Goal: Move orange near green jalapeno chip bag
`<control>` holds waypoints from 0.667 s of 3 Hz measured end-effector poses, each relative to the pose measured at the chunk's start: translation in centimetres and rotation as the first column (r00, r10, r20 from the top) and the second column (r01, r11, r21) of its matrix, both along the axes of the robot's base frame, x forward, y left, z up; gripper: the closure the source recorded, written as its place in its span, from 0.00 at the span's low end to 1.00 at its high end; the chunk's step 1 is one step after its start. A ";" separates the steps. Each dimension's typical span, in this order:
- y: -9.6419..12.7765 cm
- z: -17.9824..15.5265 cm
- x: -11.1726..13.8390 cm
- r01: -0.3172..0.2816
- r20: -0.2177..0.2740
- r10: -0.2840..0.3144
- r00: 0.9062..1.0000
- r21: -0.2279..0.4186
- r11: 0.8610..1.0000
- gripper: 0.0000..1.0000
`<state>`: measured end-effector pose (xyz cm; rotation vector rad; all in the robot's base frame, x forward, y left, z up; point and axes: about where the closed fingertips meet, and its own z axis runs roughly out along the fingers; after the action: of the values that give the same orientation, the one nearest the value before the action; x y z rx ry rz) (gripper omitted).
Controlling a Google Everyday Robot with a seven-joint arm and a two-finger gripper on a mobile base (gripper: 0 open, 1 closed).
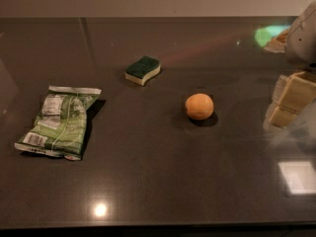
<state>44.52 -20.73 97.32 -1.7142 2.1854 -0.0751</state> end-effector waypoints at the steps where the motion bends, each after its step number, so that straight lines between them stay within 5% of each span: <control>1: 1.6 -1.5 1.1 -0.030 0.014 0.029 0.999 0.061 0.998 0.00; 2: 3.1 -3.4 2.3 -0.056 0.003 0.056 0.998 0.115 0.992 0.00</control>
Offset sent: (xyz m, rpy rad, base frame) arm 0.0419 0.0481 -0.0628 0.1909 0.0304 0.0886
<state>46.86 -17.68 93.93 -1.7091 2.0971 0.0643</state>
